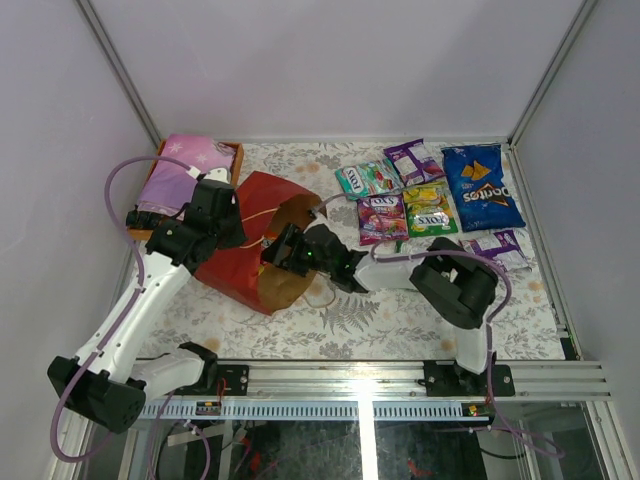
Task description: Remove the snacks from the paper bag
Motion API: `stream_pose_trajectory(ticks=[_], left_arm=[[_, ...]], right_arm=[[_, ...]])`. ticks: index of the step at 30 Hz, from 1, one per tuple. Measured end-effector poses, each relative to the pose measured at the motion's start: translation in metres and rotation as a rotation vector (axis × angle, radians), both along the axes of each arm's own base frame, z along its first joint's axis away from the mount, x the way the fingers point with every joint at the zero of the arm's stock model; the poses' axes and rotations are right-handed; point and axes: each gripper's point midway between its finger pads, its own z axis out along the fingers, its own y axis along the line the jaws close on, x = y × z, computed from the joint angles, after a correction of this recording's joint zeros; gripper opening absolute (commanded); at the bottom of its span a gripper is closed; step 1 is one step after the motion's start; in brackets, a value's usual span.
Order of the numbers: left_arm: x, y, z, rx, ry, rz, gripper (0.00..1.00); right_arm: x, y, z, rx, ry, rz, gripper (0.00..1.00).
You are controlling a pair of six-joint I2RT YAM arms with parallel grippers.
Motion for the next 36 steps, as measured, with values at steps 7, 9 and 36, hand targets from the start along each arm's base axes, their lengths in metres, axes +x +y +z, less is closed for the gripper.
stream_pose_trajectory(ticks=[7, 9, 36], left_arm=[[0.000, 0.000, 0.001, 0.001, -0.004, -0.005, 0.00], [-0.001, 0.000, 0.002, 0.002, -0.006, -0.007, 0.00], [-0.005, -0.002, -0.007, 0.009, -0.001, -0.055, 0.00]], right_arm=[[0.012, 0.035, -0.027, -0.050, 0.089, 0.013, 0.76], [0.011, 0.035, -0.043, -0.093, 0.124, 0.003, 0.76], [0.011, 0.086, -0.084, 0.039, 0.229, -0.146, 0.00]])
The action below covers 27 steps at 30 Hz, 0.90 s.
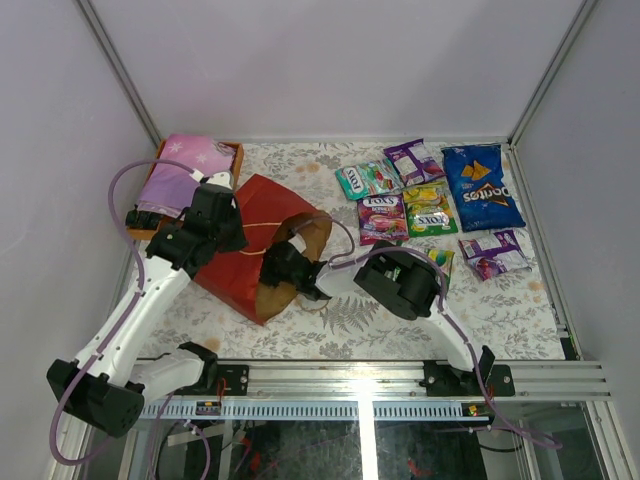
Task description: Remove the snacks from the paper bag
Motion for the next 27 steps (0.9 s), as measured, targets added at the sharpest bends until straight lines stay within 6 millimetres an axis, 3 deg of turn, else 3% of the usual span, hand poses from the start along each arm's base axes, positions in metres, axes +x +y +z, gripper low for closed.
stream_pose_trajectory(ticks=[4, 8, 13, 17, 21, 23, 25, 27], left_arm=[[0.000, 0.001, 0.001, 0.010, -0.006, -0.004, 0.00], [0.001, 0.003, 0.001, 0.021, -0.009, -0.005, 0.00], [0.005, 0.004, 0.002, 0.024, -0.022, 0.001, 0.00], [0.014, 0.004, 0.000, 0.029, -0.019, 0.013, 0.00], [0.023, 0.004, -0.003, 0.041, -0.013, 0.026, 0.00], [0.026, 0.005, -0.004, 0.046, -0.015, 0.033, 0.00], [0.028, 0.007, -0.003, 0.049, -0.021, 0.042, 0.00], [0.030, 0.008, -0.001, 0.052, -0.030, 0.050, 0.00]], right_arm=[[-0.001, -0.003, 0.005, -0.040, -0.045, 0.022, 0.00], [-0.015, -0.022, 0.021, -0.155, -0.094, 0.111, 0.00], [-0.056, -0.057, 0.082, -0.209, -0.182, 0.311, 0.00], [-0.095, -0.092, 0.119, -0.244, -0.252, 0.513, 0.00], [-0.125, -0.140, 0.150, -0.339, -0.368, 0.707, 0.00], [-0.129, -0.173, 0.175, -0.359, -0.417, 0.743, 0.00], [-0.115, -0.206, 0.198, -0.360, -0.452, 0.706, 0.00], [-0.080, -0.250, 0.219, -0.382, -0.472, 0.587, 0.00]])
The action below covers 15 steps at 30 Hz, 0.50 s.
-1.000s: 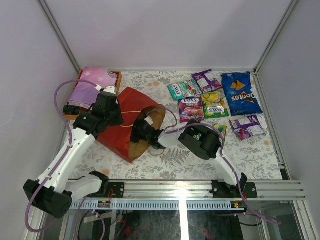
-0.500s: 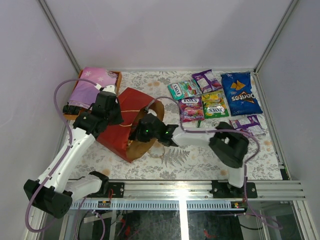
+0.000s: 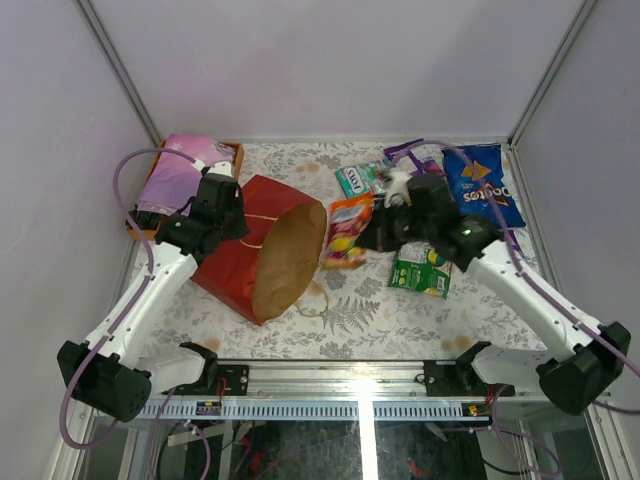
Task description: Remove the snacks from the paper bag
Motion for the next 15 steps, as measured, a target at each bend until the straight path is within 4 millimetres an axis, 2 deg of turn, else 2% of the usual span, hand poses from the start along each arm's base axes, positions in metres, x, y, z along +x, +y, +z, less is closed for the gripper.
stream_pose_trajectory(ticks=[1, 3, 5, 6, 8, 10, 12, 15], left_arm=[[0.001, 0.000, 0.001, 0.000, -0.003, 0.002, 0.00], [0.002, 0.001, 0.000, 0.000, -0.005, 0.006, 0.00], [0.003, 0.001, 0.000, 0.000, -0.002, 0.007, 0.00], [0.004, 0.001, -0.001, 0.000, -0.003, 0.007, 0.00], [0.005, 0.001, -0.001, 0.001, -0.003, 0.006, 0.00], [0.005, 0.001, 0.000, 0.001, -0.005, 0.009, 0.00], [0.006, 0.001, 0.000, 0.000, -0.009, 0.009, 0.00], [0.006, 0.002, 0.002, -0.003, -0.017, 0.009, 0.00]], right_arm=[[0.019, -0.021, 0.006, -0.001, -0.020, -0.072, 0.00], [0.047, -0.052, 0.012, -0.012, -0.042, -0.175, 0.00], [0.069, -0.073, 0.015, -0.039, -0.038, -0.238, 0.00], [0.077, -0.077, 0.015, -0.049, -0.035, -0.250, 0.00], [0.097, -0.079, 0.017, -0.076, -0.016, -0.255, 0.00], [0.128, -0.075, 0.024, -0.094, -0.021, -0.253, 0.00], [0.172, -0.063, 0.030, -0.105, -0.050, -0.242, 0.00], [0.236, -0.042, 0.025, -0.113, -0.085, -0.217, 0.00]])
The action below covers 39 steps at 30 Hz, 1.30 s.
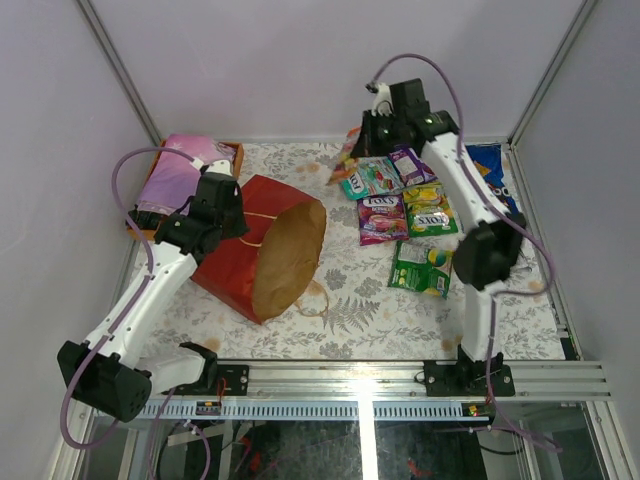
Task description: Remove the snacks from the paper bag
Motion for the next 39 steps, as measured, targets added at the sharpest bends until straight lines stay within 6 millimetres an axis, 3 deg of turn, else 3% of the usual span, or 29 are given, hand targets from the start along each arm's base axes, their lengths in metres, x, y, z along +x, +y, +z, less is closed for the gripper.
stream_pose_trajectory(ticks=[3, 6, 8, 10, 11, 12, 13, 14, 15, 20, 24, 26, 29, 31, 33, 34, 36, 39], left_arm=[[-0.001, 0.000, 0.000, -0.003, -0.004, -0.001, 0.00], [-0.002, 0.000, -0.002, -0.003, 0.000, -0.001, 0.00], [-0.002, 0.000, -0.002, -0.004, 0.002, -0.003, 0.00], [-0.002, 0.000, -0.002, -0.005, 0.002, -0.003, 0.00], [-0.002, 0.000, -0.002, -0.005, 0.002, -0.003, 0.00], [-0.002, 0.000, -0.003, -0.006, 0.003, -0.003, 0.00], [-0.002, 0.001, -0.003, -0.007, 0.004, -0.002, 0.00], [-0.003, 0.001, -0.004, -0.008, 0.006, -0.002, 0.00], [-0.003, 0.000, -0.004, -0.009, 0.007, -0.003, 0.00], [-0.003, -0.002, -0.005, -0.020, 0.012, -0.012, 0.00], [-0.003, -0.003, -0.005, -0.022, 0.012, -0.012, 0.00], [-0.003, -0.002, -0.005, -0.020, 0.011, -0.011, 0.00], [-0.003, -0.001, -0.004, -0.015, 0.009, -0.005, 0.00], [-0.003, 0.000, -0.004, -0.015, 0.008, -0.003, 0.00], [-0.002, 0.000, -0.004, -0.016, 0.007, -0.003, 0.00], [-0.002, 0.000, -0.004, -0.016, 0.007, -0.002, 0.00], [-0.002, 0.001, -0.004, -0.016, 0.007, -0.001, 0.00], [-0.002, 0.001, -0.003, -0.016, 0.007, -0.001, 0.00]], right_arm=[[0.063, 0.024, -0.024, 0.010, -0.013, 0.025, 0.00], [0.102, 0.046, -0.067, 0.049, -0.002, 0.056, 0.01], [0.106, 0.054, -0.103, 0.075, 0.063, 0.071, 0.05], [0.097, 0.059, -0.141, 0.099, 0.160, 0.081, 0.12], [0.093, 0.061, -0.155, 0.110, 0.203, 0.087, 0.24], [0.090, 0.064, -0.165, 0.123, 0.235, 0.093, 0.43], [0.090, 0.067, -0.171, 0.139, 0.256, 0.101, 0.73], [0.092, 0.071, -0.174, 0.158, 0.260, 0.111, 0.94], [0.094, 0.075, -0.175, 0.172, 0.256, 0.121, 1.00], [0.092, 0.073, -0.165, 0.157, 0.212, 0.144, 0.99], [0.082, 0.047, -0.133, 0.057, 0.160, 0.039, 0.99], [0.068, 0.023, -0.103, 0.019, 0.114, -0.075, 0.99], [0.031, -0.007, -0.053, 0.083, 0.011, -0.235, 0.99], [-0.013, -0.029, -0.021, 0.214, -0.108, -0.360, 0.98], [-0.057, -0.037, -0.011, 0.324, -0.194, -0.447, 0.95], [-0.075, -0.031, -0.009, 0.370, -0.220, -0.453, 0.93], [-0.111, -0.001, -0.016, 0.461, -0.246, -0.418, 0.89], [-0.155, 0.046, -0.063, 0.490, -0.179, -0.345, 0.87]])
